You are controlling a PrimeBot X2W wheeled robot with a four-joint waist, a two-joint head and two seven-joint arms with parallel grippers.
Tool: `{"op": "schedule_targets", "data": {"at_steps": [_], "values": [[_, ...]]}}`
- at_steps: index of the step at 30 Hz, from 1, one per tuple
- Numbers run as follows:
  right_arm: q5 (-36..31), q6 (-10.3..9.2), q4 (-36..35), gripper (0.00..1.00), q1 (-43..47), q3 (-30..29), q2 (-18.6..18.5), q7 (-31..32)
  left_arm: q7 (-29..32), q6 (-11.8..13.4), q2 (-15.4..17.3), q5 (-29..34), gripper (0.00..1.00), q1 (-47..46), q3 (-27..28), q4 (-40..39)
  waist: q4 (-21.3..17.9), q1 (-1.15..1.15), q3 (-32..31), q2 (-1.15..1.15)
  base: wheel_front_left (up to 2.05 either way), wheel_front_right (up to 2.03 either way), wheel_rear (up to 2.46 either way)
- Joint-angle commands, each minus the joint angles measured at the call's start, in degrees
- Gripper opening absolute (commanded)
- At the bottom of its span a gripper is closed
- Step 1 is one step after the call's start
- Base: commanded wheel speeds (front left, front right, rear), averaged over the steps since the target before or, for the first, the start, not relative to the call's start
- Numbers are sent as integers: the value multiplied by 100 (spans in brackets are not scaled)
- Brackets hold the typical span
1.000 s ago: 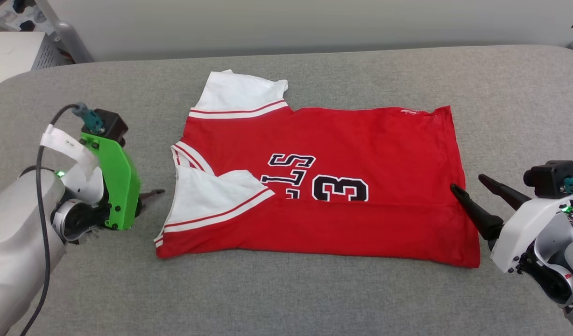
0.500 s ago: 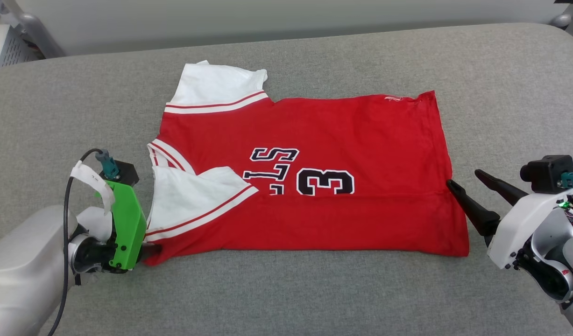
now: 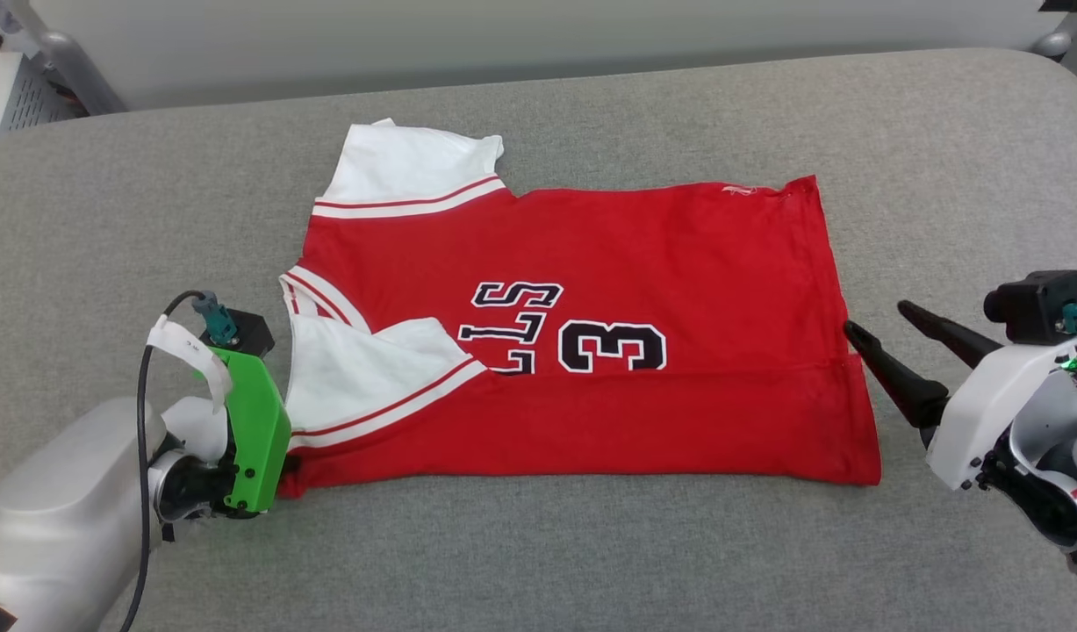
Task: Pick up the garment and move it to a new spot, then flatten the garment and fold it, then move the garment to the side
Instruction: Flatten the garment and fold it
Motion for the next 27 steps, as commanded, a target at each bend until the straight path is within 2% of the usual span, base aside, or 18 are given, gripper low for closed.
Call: {"op": "schedule_targets", "data": {"at_steps": [1, 4, 10, 16, 20, 27], "values": [[-61, -4, -72, 100, -115, -40, -79, 75, -45, -27, -87, 28, 0, 196, -117, 25, 74, 0, -101, 0, 0, 0, 0], [-66, -4, -199, 100, -212, -50, -248, 323, -266, -34, 5, 72, 0, 125, -98, -82, 111, 0, -179, 0, 0, 0, 0], [72, -4, -560, 100, -467, 117, -682, 1202, -691, -39, 281, 189, 0, 52, -142, -559, 162, 0, -269, 0, 0, 0, 0], [451, -4, -567, 100, -533, 396, -949, 2599, -897, -40, 428, 257, 0, 67, -226, -999, 215, 0, -244, 0, 0, 0, 0], [556, -4, -442, 100, -525, 520, -931, 3158, -946, -40, 423, 382, 0, -7, -286, -1142, 263, 0, -134, 0, 0, 0, 0], [528, -4, -14, 100, -538, 760, -603, 3364, -967, -31, 328, 521, 0, -190, -311, -1202, 353, 0, 99, 0, 0, 0, 0]]}}
